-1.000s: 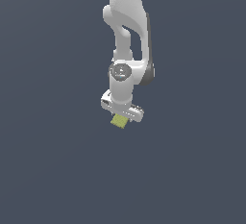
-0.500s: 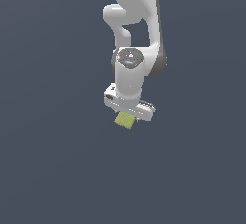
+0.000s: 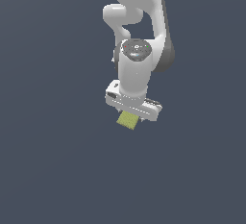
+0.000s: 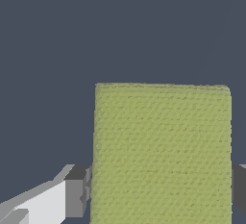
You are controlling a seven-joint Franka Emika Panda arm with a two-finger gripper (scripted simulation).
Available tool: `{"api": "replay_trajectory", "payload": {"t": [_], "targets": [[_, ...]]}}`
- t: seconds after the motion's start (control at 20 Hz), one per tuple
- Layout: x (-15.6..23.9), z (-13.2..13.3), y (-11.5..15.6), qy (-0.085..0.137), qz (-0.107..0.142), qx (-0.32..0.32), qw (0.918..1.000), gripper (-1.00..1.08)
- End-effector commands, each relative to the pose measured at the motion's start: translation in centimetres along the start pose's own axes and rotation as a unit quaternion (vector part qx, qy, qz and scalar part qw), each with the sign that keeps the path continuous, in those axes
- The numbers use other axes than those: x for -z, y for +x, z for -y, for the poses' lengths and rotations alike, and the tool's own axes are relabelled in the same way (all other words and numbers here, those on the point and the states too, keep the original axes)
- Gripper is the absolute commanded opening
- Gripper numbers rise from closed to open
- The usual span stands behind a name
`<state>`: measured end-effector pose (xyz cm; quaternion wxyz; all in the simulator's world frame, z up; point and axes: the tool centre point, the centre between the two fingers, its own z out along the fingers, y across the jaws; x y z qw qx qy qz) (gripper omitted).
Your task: Pick up the object and move it to a goal position.
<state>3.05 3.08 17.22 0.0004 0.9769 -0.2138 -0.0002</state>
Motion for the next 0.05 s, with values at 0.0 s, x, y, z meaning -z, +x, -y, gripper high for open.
{"api": "replay_trajectory", "payload": {"t": [0.0], "targets": [[0.26,0.11,0.11,0.000,0.000,0.000,1.0000,-1.00]]}}
